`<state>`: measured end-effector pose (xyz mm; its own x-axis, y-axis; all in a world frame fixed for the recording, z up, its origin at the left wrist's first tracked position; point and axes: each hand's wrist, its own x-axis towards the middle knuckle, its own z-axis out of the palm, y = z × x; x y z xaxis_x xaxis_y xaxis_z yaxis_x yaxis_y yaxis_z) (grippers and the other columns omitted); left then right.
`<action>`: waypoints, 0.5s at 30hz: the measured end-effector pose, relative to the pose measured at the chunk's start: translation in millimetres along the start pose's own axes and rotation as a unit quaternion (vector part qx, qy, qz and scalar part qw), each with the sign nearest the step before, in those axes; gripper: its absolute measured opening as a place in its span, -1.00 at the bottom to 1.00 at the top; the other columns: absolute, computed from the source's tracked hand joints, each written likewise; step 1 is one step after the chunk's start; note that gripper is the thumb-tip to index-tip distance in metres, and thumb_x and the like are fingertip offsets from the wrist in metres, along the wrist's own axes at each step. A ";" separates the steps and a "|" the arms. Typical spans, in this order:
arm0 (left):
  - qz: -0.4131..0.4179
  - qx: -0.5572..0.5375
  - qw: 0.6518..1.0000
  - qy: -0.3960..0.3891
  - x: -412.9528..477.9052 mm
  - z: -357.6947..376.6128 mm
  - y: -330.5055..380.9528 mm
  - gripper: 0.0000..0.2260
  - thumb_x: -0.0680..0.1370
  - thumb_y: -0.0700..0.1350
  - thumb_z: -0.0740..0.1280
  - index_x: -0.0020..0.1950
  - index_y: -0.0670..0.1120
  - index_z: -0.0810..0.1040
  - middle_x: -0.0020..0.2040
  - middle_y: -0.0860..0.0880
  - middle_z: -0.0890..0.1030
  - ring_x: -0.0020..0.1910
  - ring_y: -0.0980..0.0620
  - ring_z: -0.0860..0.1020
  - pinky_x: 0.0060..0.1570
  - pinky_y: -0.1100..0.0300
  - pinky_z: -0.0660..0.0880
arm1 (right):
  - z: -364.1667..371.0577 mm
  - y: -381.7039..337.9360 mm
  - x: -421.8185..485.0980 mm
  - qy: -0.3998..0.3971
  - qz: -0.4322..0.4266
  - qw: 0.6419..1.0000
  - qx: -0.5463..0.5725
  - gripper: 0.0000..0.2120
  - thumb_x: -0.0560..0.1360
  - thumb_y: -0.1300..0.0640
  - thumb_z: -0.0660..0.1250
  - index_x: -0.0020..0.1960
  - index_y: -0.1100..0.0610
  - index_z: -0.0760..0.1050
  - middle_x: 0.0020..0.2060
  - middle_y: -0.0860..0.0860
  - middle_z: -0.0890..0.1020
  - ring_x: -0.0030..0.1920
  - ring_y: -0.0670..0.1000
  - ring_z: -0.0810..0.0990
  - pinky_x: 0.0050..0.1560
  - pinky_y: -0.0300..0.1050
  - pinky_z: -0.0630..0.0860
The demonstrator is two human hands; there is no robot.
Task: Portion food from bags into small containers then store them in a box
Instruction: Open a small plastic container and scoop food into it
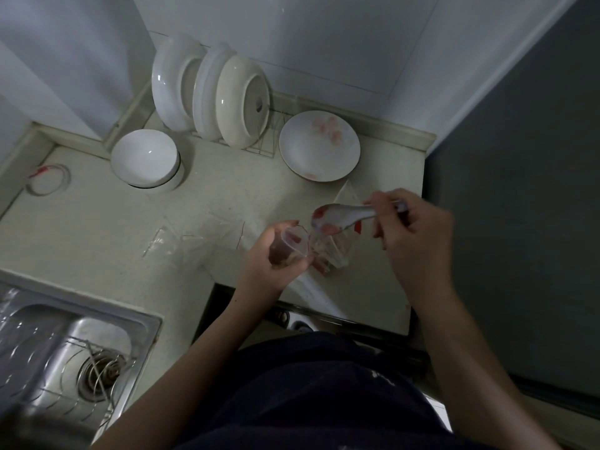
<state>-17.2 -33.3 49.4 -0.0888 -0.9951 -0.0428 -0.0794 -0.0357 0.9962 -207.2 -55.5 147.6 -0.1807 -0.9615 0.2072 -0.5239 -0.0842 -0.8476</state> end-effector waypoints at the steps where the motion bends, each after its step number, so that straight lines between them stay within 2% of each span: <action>1: -0.004 -0.003 1.000 0.003 0.2 -0.4 -1.2 -0.62 0.43 -0.07 0.50 0.17 0.23 0.50 -0.10 0.09 0.61 -0.31 0.24 0.53 -0.27 0.37 0.50 | -3.1 3.1 2.5 0.030 0.020 0.999 -0.003 -0.69 0.55 0.02 0.28 -0.31 0.13 0.54 -0.54 -0.11 0.51 -0.54 -0.11 0.45 -0.50 -0.26 0.34; 4: -0.009 0.003 1.000 0.010 0.6 -0.6 -4.8 -0.62 0.42 -0.03 0.51 0.17 0.20 0.51 -0.11 0.03 0.59 -0.30 0.21 0.53 -0.27 0.35 0.51 | -8.4 11.4 8.4 0.080 0.051 0.994 -0.048 -0.63 0.57 0.05 0.27 -0.34 0.24 0.50 -0.53 0.00 0.53 -0.53 -0.02 0.48 -0.46 -0.19 0.42; 6: -0.014 0.011 1.000 0.014 1.2 -0.8 -6.5 -0.62 0.41 -0.01 0.51 0.17 0.21 0.51 -0.13 0.01 0.59 -0.28 0.16 0.55 -0.24 0.31 0.54 | -8.2 15.8 11.3 0.059 0.053 0.992 -0.097 -0.66 0.57 0.06 0.28 -0.28 0.26 0.53 -0.48 0.04 0.56 -0.49 0.01 0.53 -0.41 -0.13 0.49; 10: -0.024 0.019 0.999 0.014 2.3 -2.0 -8.0 -0.61 0.40 0.04 0.50 0.18 0.20 0.50 -0.12 -0.01 0.59 -0.23 -0.01 0.58 -0.19 0.21 0.60 | -0.3 12.3 14.9 -0.066 0.065 0.988 -0.124 -0.84 0.55 0.12 0.31 -0.07 0.15 0.65 -0.41 -0.09 0.58 -0.39 -0.07 0.57 -0.24 -0.11 0.56; 13: -0.042 0.013 0.999 0.012 2.5 -2.1 -8.0 -0.59 0.35 0.12 0.50 0.16 0.26 0.50 -0.09 0.00 0.60 -0.18 -0.03 0.60 -0.14 0.15 0.63 | 10.8 8.7 22.1 -0.168 0.012 0.963 -0.212 -0.81 0.56 0.17 0.29 0.01 0.23 0.65 -0.26 0.10 0.67 -0.26 0.07 0.62 -0.11 0.03 0.57; 15: -0.054 0.018 0.998 0.011 3.1 -2.4 -8.7 -0.58 0.32 0.15 0.50 0.15 0.29 0.49 -0.07 0.03 0.61 -0.16 0.02 0.61 -0.10 0.16 0.62 | 20.9 8.8 27.8 -0.236 -0.015 0.927 -0.291 -0.76 0.59 0.15 0.23 0.04 0.23 0.64 -0.14 0.17 0.67 -0.14 0.12 0.62 -0.07 -0.05 0.52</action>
<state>-14.4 -36.3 40.8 -0.0568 -0.9874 -0.1477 -0.1233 -0.1398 0.9825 -199.5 -88.5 135.7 0.1526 -0.9802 -0.1263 -0.9084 -0.0888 -0.4086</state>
